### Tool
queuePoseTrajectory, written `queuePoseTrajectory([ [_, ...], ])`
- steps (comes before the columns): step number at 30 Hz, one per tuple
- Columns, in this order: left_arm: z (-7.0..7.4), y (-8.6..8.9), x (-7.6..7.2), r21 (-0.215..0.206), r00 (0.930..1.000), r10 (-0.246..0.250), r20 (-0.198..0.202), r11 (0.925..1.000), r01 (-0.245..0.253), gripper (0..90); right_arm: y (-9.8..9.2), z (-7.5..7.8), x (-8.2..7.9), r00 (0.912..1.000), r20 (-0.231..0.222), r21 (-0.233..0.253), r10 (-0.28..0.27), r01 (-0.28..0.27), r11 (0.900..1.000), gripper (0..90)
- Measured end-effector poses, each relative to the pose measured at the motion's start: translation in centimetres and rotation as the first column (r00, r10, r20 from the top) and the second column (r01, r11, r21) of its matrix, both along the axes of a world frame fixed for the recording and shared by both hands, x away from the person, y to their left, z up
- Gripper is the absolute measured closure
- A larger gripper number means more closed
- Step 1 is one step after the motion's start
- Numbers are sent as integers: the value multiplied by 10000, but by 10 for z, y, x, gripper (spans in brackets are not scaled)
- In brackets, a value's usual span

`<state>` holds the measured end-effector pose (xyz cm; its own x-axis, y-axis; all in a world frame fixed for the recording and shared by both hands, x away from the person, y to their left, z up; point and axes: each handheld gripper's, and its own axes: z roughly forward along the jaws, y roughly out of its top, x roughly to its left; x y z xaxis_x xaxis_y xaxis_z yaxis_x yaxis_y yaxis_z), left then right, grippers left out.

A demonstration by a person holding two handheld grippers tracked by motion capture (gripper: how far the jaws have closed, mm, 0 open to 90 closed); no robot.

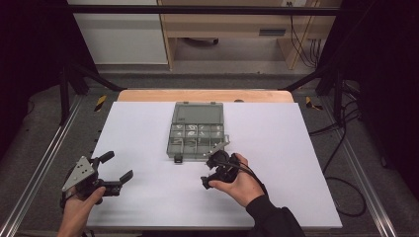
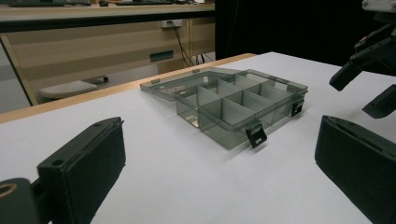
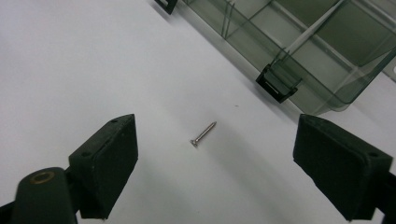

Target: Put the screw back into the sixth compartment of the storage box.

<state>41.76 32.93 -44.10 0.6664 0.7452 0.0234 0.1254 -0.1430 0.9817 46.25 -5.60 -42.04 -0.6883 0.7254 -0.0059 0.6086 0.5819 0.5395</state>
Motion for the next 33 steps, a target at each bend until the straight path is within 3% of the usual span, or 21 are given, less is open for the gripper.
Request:
queuePoseTrajectory([
  [5, 0, 0, 0, 14, 10000, -4, 0, 10000, 4, 19, 3, -5, 2, 9997, -229, -345, 106, -114, 9993, 213],
  [18, 0, 0, 0, 15, 10000, -9, -5, 10000, 9, 19, 9, -15, 9, 9980, -621, -426, -136, 110, 9990, 302],
  [29, 0, 0, 0, 22, 10000, -4, -8, 10000, 4, 19, 11, -18, 15, 9962, -849, -238, -211, 192, 9995, 531],
  [30, 0, 0, 0, 25, 10000, -8, -3, 10000, 8, 19, 12, -19, 15, 9939, -1040, -80, -364, 358, 9993, 548],
  [33, 0, 0, 0, 26, 10000, -12, -9, 10000, 12, 20, 13, -22, 16, 9924, -1152, -238, -429, 404, 9989, 589],
])
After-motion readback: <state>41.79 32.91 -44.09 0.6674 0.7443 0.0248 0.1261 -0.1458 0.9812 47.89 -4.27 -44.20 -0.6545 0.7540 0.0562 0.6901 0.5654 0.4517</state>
